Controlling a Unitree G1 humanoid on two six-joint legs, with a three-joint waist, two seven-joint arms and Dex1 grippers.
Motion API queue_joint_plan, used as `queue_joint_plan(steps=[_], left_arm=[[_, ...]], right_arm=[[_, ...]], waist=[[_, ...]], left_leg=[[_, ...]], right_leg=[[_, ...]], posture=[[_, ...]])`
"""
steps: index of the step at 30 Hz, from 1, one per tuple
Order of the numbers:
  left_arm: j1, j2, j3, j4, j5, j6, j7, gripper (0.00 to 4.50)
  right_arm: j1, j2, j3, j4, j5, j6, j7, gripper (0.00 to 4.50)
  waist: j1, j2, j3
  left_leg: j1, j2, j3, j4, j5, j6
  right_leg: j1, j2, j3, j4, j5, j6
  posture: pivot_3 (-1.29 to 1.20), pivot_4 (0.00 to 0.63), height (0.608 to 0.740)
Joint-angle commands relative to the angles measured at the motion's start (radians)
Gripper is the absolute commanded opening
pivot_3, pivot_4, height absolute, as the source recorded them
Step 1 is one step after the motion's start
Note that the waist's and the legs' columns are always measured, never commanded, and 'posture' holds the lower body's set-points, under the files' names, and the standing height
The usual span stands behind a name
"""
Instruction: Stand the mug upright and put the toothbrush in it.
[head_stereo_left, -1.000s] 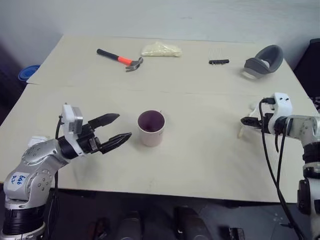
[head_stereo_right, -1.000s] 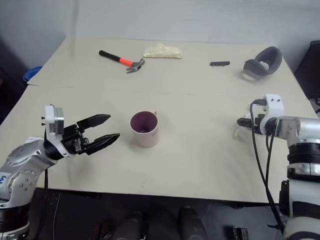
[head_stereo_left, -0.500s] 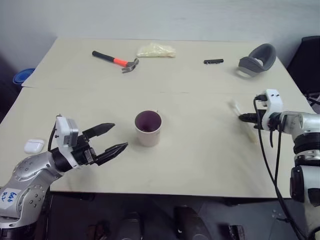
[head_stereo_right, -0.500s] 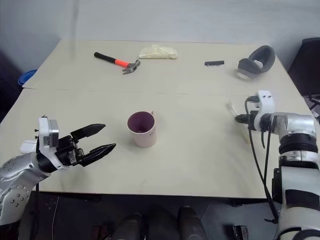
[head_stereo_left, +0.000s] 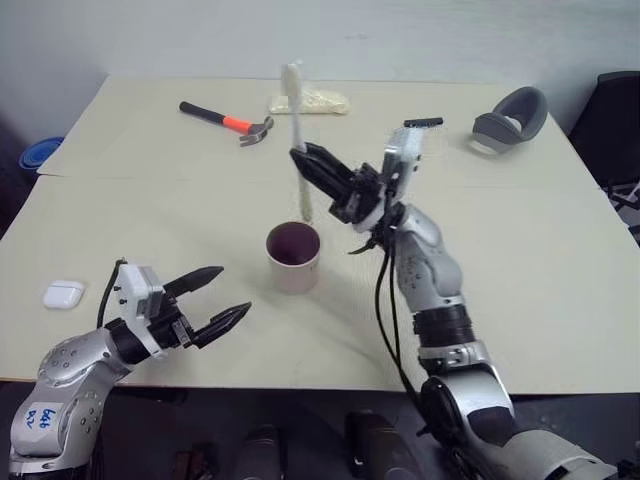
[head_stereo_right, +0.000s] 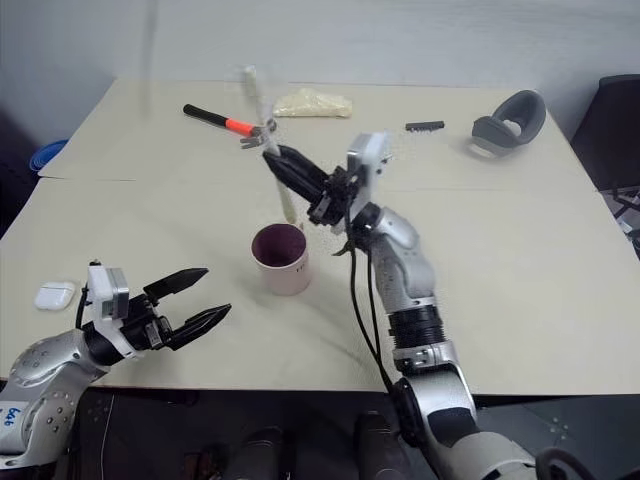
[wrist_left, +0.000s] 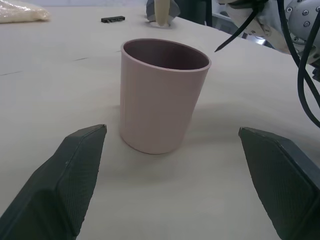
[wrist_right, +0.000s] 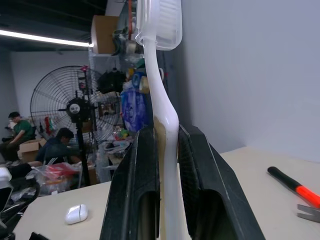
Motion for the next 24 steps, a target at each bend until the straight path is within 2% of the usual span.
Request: queue_joint_plan(steps=[1,4,6,7,10,14,17,18,21,24], left_arm=[[0.007,0.001,0.025,-0.020,0.000,-0.023,0.008,4.50],[0.018,0.002,0.038,-0.018,0.005,-0.031,0.010,4.50],[0.028,0.008,0.053,-0.018,-0.005,-0.028,0.006,4.50],[0.031,0.011,0.058,-0.017,-0.005,-0.030,0.004,4.50],[0.041,0.022,0.070,-0.005,0.019,-0.051,0.000,4.50],[0.054,0.045,0.075,0.016,0.082,-0.088,0.000,4.50],[0.099,0.087,0.094,0.062,0.164,-0.147,-0.020,4.50],[0.112,0.096,0.099,0.073,0.173,-0.156,-0.030,4.50],[0.149,0.108,0.119,0.101,0.193,-0.206,-0.054,4.50],[0.177,0.104,0.125,0.111,0.212,-0.237,-0.060,4.50]], right_arm=[[0.022,0.016,0.022,-0.012,0.002,-0.056,0.043,0.24],[0.045,0.004,0.034,-0.014,-0.007,-0.075,0.067,1.15],[0.077,-0.052,0.038,-0.063,-0.020,-0.081,0.093,1.77],[0.089,-0.073,0.040,-0.082,-0.022,-0.080,0.101,2.23],[0.137,-0.166,0.031,-0.135,-0.007,-0.043,0.138,3.15],[0.237,-0.338,0.015,-0.159,-0.051,-0.105,0.223,4.43],[0.408,-0.543,-0.029,-0.160,-0.076,-0.203,0.372,4.49],[0.441,-0.581,-0.036,-0.156,-0.076,-0.224,0.394,4.49],[0.535,-0.663,-0.086,-0.107,-0.073,-0.288,0.422,4.49],[0.589,-0.692,-0.129,-0.053,-0.091,-0.343,0.397,4.49]], waist=[[-0.001,0.000,0.000],[-0.003,0.000,0.000],[-0.004,0.000,0.000],[-0.003,0.000,0.000],[0.000,0.000,0.000],[0.005,0.000,0.000],[0.011,0.000,0.000],[0.015,0.000,0.000],[0.003,0.000,0.000],[0.001,0.000,0.000]], left_leg=[[0.000,0.000,0.000,0.000,0.000,0.000],[0.000,0.000,0.000,0.000,0.000,0.000],[0.000,0.000,0.000,0.000,0.000,0.000],[0.000,0.001,0.000,0.000,0.000,0.000],[0.000,0.000,0.000,0.000,-0.001,0.001],[0.001,-0.001,-0.001,0.000,-0.004,0.006],[0.001,-0.001,-0.001,0.000,-0.004,0.007],[0.001,-0.001,-0.001,-0.001,-0.005,0.008],[0.002,-0.001,0.004,-0.001,-0.006,0.010],[0.006,-0.001,0.003,-0.001,-0.006,0.011]], right_leg=[[0.000,-0.001,-0.002,0.000,0.000,0.000],[0.000,-0.001,-0.003,0.000,0.000,0.000],[0.000,-0.001,-0.002,0.000,0.000,0.000],[0.000,-0.001,-0.003,0.000,0.000,-0.001],[0.000,-0.001,-0.003,-0.001,0.000,-0.001],[0.001,-0.002,-0.003,-0.005,0.000,-0.001],[0.002,-0.002,-0.003,-0.007,0.000,-0.001],[0.003,-0.002,-0.003,-0.010,-0.001,-0.001],[0.003,-0.003,-0.002,-0.011,0.000,0.000],[0.006,-0.003,-0.002,-0.009,0.000,0.000]], posture=[[0.00,0.150,0.740],[0.00,0.150,0.740],[0.00,0.150,0.740],[0.00,0.150,0.740],[0.00,0.150,0.740],[0.00,0.150,0.740],[0.00,0.150,0.740],[0.00,0.150,0.740],[0.00,0.150,0.740],[0.00,0.150,0.740]])
